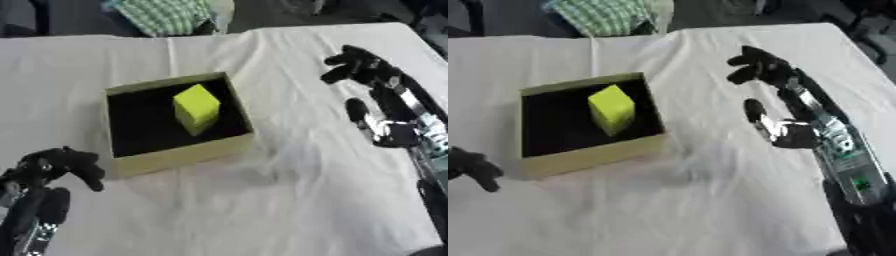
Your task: Pick up objects on the table and place them in the box.
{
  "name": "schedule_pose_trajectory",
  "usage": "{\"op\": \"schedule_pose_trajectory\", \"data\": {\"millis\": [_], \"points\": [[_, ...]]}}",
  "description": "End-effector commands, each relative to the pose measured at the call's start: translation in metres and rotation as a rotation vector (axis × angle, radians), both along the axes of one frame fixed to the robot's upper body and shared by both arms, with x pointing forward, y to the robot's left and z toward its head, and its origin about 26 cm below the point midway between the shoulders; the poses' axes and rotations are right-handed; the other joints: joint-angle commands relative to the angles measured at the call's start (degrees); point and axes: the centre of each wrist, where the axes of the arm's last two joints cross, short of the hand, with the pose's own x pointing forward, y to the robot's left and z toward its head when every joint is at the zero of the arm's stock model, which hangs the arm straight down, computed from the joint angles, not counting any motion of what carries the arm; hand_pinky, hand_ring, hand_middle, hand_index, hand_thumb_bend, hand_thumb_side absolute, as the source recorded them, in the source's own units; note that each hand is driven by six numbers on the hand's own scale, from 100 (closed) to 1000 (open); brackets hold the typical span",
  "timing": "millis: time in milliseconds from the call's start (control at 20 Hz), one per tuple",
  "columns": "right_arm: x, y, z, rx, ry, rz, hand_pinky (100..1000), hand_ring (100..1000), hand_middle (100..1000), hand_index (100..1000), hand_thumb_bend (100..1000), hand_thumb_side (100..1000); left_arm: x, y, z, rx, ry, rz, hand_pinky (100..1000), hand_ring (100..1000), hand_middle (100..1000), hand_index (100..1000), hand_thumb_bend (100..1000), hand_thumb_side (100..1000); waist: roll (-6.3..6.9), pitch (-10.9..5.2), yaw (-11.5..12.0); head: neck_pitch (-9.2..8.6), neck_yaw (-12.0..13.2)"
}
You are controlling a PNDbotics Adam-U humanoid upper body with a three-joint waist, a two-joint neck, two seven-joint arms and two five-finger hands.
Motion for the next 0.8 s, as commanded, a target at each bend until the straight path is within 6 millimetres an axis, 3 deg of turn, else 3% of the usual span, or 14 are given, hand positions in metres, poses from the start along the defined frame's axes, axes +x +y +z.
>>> {"op": "schedule_pose_trajectory", "data": {"millis": [50,350,800], "points": [[-0.007,0.007,0.003,0.059,0.013,0.013,693,713,766,1000,100,566,-0.001,-0.002,0.008,0.007,-0.032,-0.027,614,487,541,771,100,792,0.13,-0.92,-0.20,-0.61,0.33],[-0.010,0.020,-0.006,0.058,0.082,0.057,680,681,719,1000,100,568,-0.001,-0.005,0.009,0.013,-0.035,-0.050,615,489,543,768,100,792,0.70,-1.00,-0.24,-1.01,0.64],[-0.010,0.026,-0.007,0.061,0.098,0.070,675,674,722,1000,100,567,-0.001,-0.006,0.010,0.023,-0.034,-0.063,615,486,542,768,100,794,0.63,-0.88,0.02,-0.60,0.68]]}}
